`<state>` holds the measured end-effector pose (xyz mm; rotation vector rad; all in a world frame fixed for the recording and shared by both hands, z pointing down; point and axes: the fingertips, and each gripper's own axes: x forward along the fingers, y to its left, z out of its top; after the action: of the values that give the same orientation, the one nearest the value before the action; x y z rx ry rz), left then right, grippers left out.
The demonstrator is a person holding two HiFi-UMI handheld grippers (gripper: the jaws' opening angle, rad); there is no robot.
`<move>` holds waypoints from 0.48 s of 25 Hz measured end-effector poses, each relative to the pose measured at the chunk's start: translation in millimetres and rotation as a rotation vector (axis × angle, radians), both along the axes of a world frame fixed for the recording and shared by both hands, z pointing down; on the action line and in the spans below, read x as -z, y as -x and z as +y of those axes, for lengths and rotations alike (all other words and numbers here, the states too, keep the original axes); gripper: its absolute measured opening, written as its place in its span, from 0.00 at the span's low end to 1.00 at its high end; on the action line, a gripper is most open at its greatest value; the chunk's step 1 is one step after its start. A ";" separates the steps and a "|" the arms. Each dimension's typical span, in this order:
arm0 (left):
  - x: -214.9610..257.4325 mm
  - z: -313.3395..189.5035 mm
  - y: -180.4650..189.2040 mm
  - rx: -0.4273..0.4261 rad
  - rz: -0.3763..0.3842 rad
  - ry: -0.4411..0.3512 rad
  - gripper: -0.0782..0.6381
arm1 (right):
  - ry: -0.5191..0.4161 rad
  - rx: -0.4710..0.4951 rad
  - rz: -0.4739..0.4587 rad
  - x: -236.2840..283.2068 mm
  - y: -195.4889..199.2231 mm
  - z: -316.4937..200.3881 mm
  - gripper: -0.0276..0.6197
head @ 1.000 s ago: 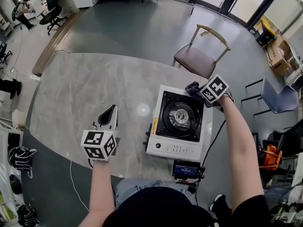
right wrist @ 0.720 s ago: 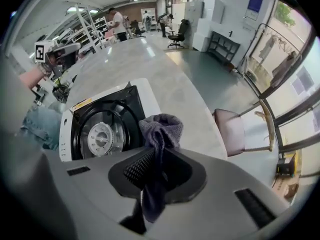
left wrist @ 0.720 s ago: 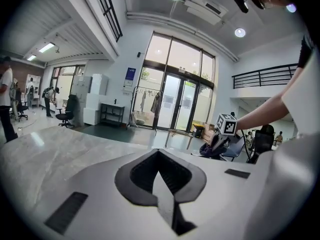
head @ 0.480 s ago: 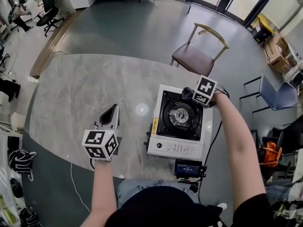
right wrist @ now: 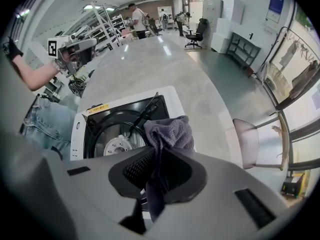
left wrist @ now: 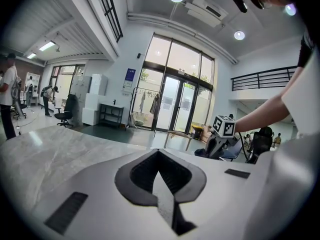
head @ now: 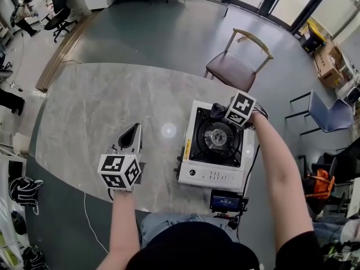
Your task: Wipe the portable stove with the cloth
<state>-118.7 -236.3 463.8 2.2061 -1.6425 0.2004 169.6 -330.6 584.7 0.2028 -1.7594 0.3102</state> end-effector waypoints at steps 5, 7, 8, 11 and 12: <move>0.5 0.4 0.8 0.000 0.003 -0.003 0.11 | -0.039 0.061 0.042 -0.2 3.2 -1.9 0.15; 1.5 0.8 2.6 0.000 0.003 -0.006 0.11 | -0.059 0.086 0.055 -0.4 7.0 -2.1 0.15; 2.1 0.9 3.6 0.000 0.002 -0.008 0.11 | -0.070 0.102 0.064 -0.5 9.2 -2.0 0.15; 5.1 1.8 5.0 -0.001 0.001 -0.012 0.11 | -0.113 0.160 0.098 1.4 14.8 -2.4 0.15; 6.2 2.4 5.1 -0.001 0.000 -0.013 0.11 | -0.134 0.177 0.106 2.2 16.4 -3.2 0.15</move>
<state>-123.8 -233.9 457.7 2.2166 -1.6473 0.1896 153.3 -333.9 582.5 0.1547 -1.6811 0.0525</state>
